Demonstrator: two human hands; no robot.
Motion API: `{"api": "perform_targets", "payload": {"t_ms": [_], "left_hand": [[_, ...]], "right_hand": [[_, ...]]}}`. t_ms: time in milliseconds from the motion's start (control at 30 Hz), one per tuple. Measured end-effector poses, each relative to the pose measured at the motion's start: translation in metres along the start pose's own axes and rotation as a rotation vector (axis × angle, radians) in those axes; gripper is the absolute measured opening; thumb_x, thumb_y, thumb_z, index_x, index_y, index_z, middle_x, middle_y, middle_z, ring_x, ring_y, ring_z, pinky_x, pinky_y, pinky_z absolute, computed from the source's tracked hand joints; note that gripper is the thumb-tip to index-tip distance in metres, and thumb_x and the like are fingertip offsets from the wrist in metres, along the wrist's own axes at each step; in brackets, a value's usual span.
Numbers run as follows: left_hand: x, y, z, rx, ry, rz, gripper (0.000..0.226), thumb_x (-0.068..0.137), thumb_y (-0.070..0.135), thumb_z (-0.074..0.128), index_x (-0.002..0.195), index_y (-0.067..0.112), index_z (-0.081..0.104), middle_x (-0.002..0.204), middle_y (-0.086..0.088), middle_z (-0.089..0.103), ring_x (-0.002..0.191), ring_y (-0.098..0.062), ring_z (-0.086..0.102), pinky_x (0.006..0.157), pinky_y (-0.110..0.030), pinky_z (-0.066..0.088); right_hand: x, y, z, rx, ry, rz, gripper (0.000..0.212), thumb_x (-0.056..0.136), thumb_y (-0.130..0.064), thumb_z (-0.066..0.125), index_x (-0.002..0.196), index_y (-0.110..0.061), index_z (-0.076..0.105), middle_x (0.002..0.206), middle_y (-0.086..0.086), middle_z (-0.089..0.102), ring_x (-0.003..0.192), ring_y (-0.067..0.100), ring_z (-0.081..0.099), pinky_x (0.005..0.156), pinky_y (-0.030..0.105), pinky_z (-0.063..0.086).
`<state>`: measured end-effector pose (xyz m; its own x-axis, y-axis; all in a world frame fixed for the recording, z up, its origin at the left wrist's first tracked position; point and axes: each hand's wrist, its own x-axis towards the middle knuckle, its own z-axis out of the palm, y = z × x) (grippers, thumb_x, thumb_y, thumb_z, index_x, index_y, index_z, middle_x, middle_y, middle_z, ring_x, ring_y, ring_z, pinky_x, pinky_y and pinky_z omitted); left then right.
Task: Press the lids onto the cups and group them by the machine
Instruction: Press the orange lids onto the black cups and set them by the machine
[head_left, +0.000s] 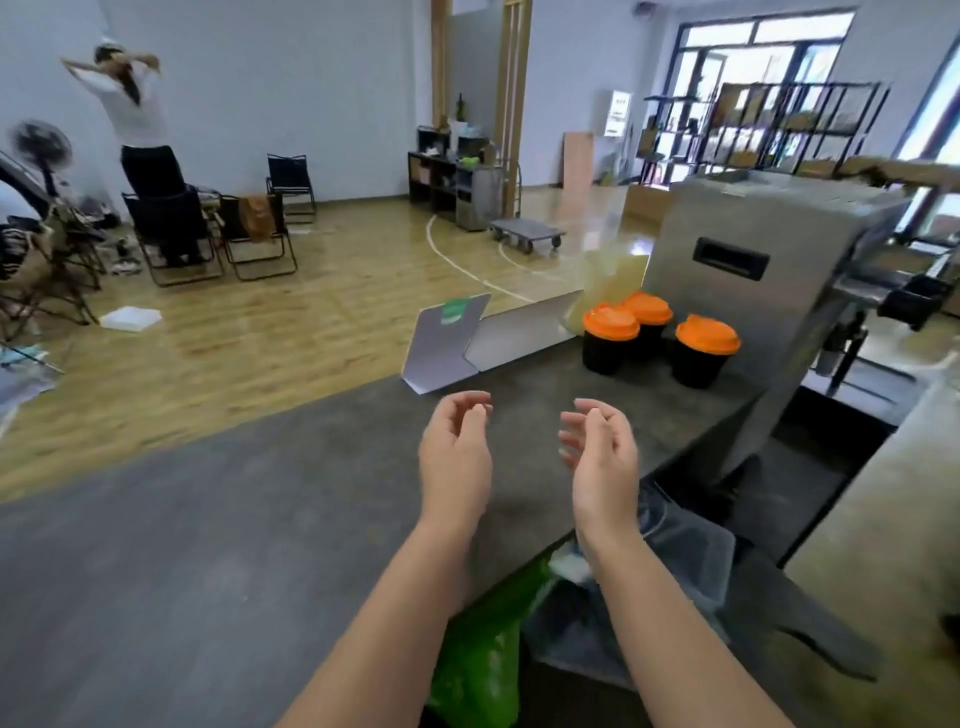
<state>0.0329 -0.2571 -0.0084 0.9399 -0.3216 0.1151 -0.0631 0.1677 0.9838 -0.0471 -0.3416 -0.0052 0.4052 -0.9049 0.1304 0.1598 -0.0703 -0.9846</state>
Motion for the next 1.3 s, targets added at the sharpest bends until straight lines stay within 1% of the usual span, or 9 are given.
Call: {"api": "perform_targets", "payload": {"t_ms": [133,233,367,500,633,833,1000,1167,1300], "left_hand": [[0.040,-0.024,0.090,0.092,-0.147,-0.085,0.020,0.096,0.017,0.051,0.091,0.029,0.066,0.095,0.006,0.069,0.092,-0.013,0.063,0.091,-0.036,0.051],[0.070,-0.040,0.138,0.120,-0.139,-0.163,0.016,0.097,0.022,0.049,0.097,0.029,0.063,0.103,0.003,0.068,0.101,-0.016,0.062,0.094,-0.036,0.051],[0.103,-0.050,0.183,0.164,-0.127,-0.235,0.030,0.102,0.030,0.043,0.129,0.021,0.051,0.128,0.000,0.057,0.121,-0.021,0.052,0.098,-0.033,0.040],[0.132,-0.047,0.208,0.177,-0.158,-0.290,0.053,0.107,0.039,0.029,0.156,0.020,0.023,0.161,0.001,0.027,0.148,-0.021,0.025,0.117,-0.036,0.021],[0.144,-0.039,0.224,0.043,-0.193,-0.378,0.042,0.107,0.042,0.023,0.141,0.024,0.042,0.142,-0.003,0.044,0.135,-0.018,0.038,0.108,-0.032,0.027],[0.151,-0.050,0.234,0.003,-0.231,-0.370,0.055,0.107,0.047,0.022,0.151,0.018,0.036,0.155,-0.002,0.038,0.145,-0.018,0.029,0.112,-0.029,0.022],[0.141,-0.044,0.215,-0.023,-0.219,-0.318,0.050,0.106,0.047,0.026,0.138,0.020,0.052,0.130,0.002,0.057,0.129,-0.015,0.047,0.109,-0.029,0.031],[0.110,-0.023,0.158,0.010,-0.079,-0.280,0.033,0.105,0.050,0.026,0.092,0.033,0.051,0.102,0.004,0.059,0.104,-0.017,0.056,0.105,-0.039,0.041],[0.075,-0.007,0.075,0.034,0.097,-0.202,0.038,0.105,0.049,0.024,0.108,0.033,0.059,0.111,0.001,0.062,0.107,-0.015,0.057,0.102,-0.037,0.043]], "right_hand": [[0.086,0.013,-0.030,-0.031,0.031,0.049,0.020,0.102,-0.023,0.039,0.106,-0.024,0.058,0.101,-0.005,0.062,0.093,0.012,0.059,0.082,0.031,0.049],[0.143,0.027,-0.039,-0.080,0.040,0.086,0.019,0.101,-0.028,0.041,0.113,-0.028,0.056,0.109,-0.008,0.060,0.104,0.012,0.057,0.097,0.039,0.048],[0.197,0.034,-0.034,-0.066,0.032,0.147,0.037,0.103,-0.028,0.040,0.138,-0.018,0.045,0.137,0.001,0.050,0.121,0.013,0.047,0.095,0.027,0.036],[0.230,0.045,-0.024,-0.085,0.009,0.183,0.051,0.104,-0.034,0.034,0.152,-0.019,0.028,0.156,0.002,0.034,0.142,0.021,0.033,0.109,0.033,0.030],[0.249,0.055,-0.021,-0.059,-0.018,0.218,0.052,0.106,-0.038,0.027,0.154,-0.021,0.022,0.160,-0.001,0.025,0.147,0.019,0.023,0.115,0.033,0.022],[0.248,0.058,-0.018,-0.031,-0.008,0.211,0.049,0.105,-0.037,0.030,0.149,-0.017,0.035,0.154,0.001,0.037,0.143,0.017,0.032,0.109,0.027,0.027],[0.227,0.048,-0.011,-0.045,0.017,0.127,0.033,0.104,-0.038,0.036,0.122,-0.020,0.057,0.104,-0.010,0.056,0.110,0.010,0.049,0.097,0.029,0.038],[0.179,0.038,0.014,-0.038,-0.031,0.120,0.029,0.100,-0.045,0.042,0.103,-0.017,0.050,0.101,0.001,0.059,0.093,0.013,0.058,0.068,0.024,0.040],[0.113,0.026,0.059,0.006,-0.191,0.128,0.024,0.102,-0.041,0.039,0.110,-0.021,0.048,0.105,0.001,0.059,0.091,0.012,0.058,0.067,0.025,0.043]]}}
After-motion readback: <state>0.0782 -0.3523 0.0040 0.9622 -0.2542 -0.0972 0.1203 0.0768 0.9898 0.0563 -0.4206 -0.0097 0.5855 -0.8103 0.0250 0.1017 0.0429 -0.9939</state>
